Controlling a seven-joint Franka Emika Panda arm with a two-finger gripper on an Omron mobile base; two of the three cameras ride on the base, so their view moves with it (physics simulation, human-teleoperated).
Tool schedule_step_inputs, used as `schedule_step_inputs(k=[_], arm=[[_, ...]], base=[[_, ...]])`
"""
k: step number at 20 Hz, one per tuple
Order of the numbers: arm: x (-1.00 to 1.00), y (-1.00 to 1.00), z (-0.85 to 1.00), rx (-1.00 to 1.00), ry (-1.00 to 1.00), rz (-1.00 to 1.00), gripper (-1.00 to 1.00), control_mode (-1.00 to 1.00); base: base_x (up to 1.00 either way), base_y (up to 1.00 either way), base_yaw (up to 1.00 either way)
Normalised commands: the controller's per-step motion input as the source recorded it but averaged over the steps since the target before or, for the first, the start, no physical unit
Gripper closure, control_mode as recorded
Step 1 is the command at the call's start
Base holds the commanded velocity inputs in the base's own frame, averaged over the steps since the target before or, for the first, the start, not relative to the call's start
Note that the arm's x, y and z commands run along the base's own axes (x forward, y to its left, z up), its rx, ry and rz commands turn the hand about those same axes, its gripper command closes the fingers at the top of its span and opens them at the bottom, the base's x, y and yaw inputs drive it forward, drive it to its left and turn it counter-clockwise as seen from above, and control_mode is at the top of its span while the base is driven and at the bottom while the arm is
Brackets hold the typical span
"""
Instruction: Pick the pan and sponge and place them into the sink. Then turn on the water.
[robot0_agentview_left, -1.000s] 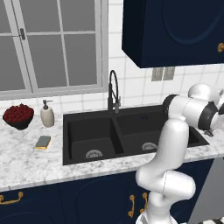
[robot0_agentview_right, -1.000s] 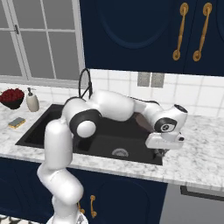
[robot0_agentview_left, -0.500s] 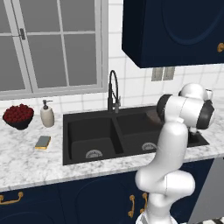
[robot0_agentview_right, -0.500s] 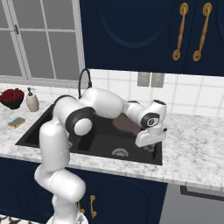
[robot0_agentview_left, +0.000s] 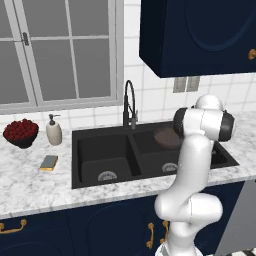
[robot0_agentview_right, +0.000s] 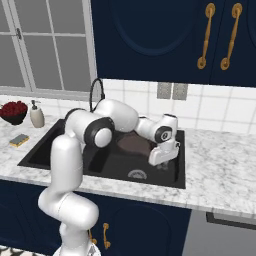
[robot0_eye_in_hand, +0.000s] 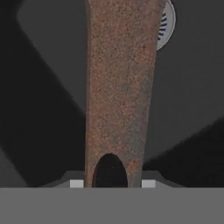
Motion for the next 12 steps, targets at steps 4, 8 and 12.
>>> schedule_step_inputs(k=[4, 8, 12], arm=[[0.26, 0.09, -0.29, 0.00, -0.04, 0.23, 1.00, -1.00], [0.19, 0.00, -0.32, 0.00, -0.02, 0.27, 1.00, -1.00], [0.16, 0.03, -0.41, 0.00, -0.08, 0.12, 1.00, -1.00]], base=[[0.00, 0.00, 0.00], [0.00, 0.00, 0.00], [0.00, 0.00, 0.00]])
